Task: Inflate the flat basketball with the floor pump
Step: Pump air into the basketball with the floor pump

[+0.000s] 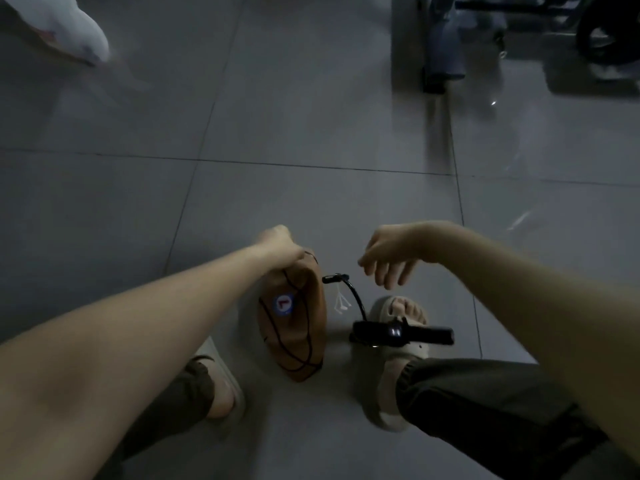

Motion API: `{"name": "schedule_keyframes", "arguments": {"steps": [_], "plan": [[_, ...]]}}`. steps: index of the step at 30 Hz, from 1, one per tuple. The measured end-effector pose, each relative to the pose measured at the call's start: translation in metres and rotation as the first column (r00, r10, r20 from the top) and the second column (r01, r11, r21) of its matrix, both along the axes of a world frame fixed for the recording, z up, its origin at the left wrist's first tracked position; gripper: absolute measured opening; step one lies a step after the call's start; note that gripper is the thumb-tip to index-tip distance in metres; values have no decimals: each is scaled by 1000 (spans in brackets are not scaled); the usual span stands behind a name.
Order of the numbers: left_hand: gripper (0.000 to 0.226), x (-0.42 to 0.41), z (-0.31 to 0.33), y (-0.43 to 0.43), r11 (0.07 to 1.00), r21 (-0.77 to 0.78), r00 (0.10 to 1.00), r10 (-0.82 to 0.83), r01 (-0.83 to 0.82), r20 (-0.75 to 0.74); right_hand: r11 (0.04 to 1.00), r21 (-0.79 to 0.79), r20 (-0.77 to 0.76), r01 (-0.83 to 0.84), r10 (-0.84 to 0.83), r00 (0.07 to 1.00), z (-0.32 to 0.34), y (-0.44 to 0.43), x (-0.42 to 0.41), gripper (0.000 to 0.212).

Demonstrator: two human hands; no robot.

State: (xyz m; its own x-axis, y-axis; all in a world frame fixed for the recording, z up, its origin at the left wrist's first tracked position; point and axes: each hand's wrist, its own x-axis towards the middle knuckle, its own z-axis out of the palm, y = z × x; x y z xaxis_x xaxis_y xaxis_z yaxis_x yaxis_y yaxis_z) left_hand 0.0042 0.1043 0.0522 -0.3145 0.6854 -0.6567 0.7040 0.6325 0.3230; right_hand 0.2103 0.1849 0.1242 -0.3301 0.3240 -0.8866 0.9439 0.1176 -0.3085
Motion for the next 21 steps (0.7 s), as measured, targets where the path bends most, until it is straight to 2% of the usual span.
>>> {"name": "schedule_keyframes", "arguments": {"steps": [2,3,5,7,10,12,15,18,21], "plan": [[37,4,-27,-7,990,-125,996,69,-62,54,994,105,-3,13,-13,1000,-35,0,-19,28],[38,11,-36,-11,979,-193,991,91,-72,95,992,128,-4,18,-18,1000,-51,-2,-25,29],[44,27,-55,-17,964,-263,994,67,-42,85,991,128,-11,26,-24,1000,-80,-4,-33,32],[49,43,-69,-22,974,-222,999,-45,46,10,995,100,-16,27,-26,1000,-101,-8,-36,36],[36,52,-82,-28,985,-105,986,-148,141,-70,992,62,-45,110,-107,993,-125,-11,-31,41],[25,49,-82,-32,983,-79,983,-171,166,-60,978,25,-80,206,-204,976,-136,-13,-29,40],[22,36,-77,-36,967,-37,967,-252,251,-23,936,-67,-118,345,-351,929,-146,-21,-28,35],[29,28,-76,-43,937,-2,937,-349,349,-23,892,-214,-127,399,-430,894,-157,-35,-24,25],[32,35,-79,-47,942,68,945,-328,328,-1,853,-249,-136,458,-499,856,-166,-46,-22,20]]}}
